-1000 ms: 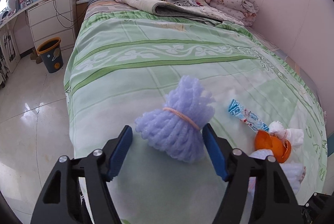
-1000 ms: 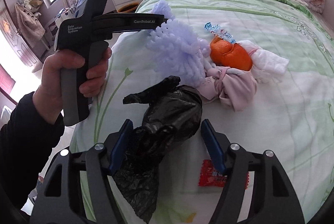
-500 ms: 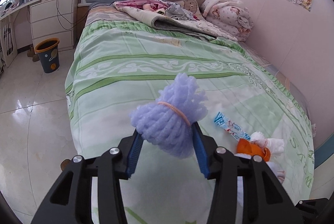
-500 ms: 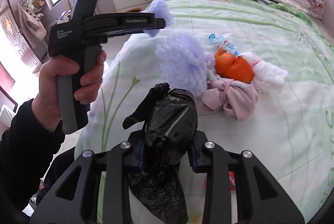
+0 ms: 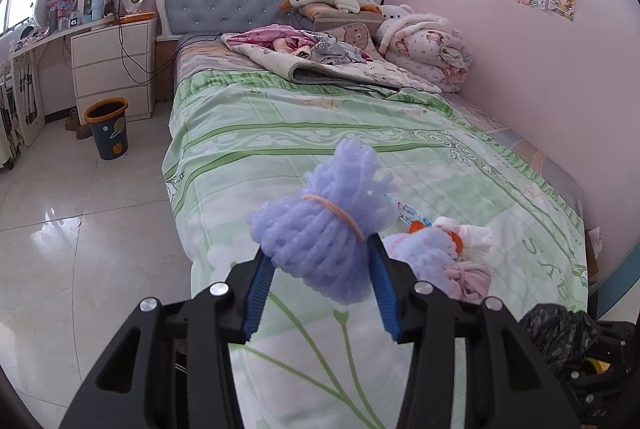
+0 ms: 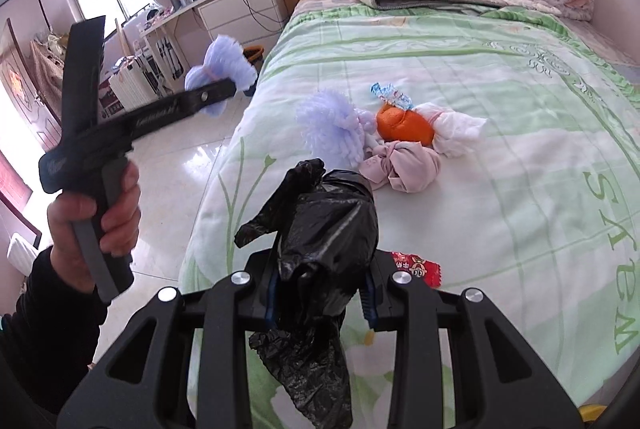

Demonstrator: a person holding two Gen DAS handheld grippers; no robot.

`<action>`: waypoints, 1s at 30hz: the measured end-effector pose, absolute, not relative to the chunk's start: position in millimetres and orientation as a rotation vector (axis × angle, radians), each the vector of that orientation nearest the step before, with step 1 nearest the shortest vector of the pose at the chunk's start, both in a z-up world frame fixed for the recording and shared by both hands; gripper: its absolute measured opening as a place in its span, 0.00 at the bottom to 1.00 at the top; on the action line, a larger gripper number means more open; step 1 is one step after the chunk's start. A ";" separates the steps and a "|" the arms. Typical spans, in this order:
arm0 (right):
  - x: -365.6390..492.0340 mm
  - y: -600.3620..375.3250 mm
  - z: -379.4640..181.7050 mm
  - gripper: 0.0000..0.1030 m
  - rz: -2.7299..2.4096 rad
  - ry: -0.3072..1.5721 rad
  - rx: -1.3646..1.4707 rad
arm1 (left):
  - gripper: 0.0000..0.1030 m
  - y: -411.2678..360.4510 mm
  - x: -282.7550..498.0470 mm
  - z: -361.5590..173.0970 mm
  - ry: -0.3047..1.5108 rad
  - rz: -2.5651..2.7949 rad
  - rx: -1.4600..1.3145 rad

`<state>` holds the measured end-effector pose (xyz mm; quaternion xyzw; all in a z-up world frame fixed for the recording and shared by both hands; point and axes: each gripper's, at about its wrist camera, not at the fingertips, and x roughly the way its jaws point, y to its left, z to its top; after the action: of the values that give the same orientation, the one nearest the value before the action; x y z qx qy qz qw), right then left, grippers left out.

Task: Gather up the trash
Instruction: 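Carry the black bag and purple mesh net over the yellow bin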

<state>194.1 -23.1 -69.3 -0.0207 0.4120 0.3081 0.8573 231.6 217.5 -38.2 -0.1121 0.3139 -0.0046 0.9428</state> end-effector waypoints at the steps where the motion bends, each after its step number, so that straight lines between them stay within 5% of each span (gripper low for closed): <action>1: 189.8 -25.6 -65.0 0.29 0.648 0.853 -0.043 | 0.42 214.1 223.3 -35.6 0.636 -0.010 -0.224; 30: 83.2 -173.2 3.5 0.29 0.494 0.654 0.088 | 0.43 80.0 91.8 15.4 0.547 -0.229 -0.162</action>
<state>83.2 -173.2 3.5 0.0427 0.3177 0.2402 0.9163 91.8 80.0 15.4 -0.0797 0.2690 -0.1127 0.9532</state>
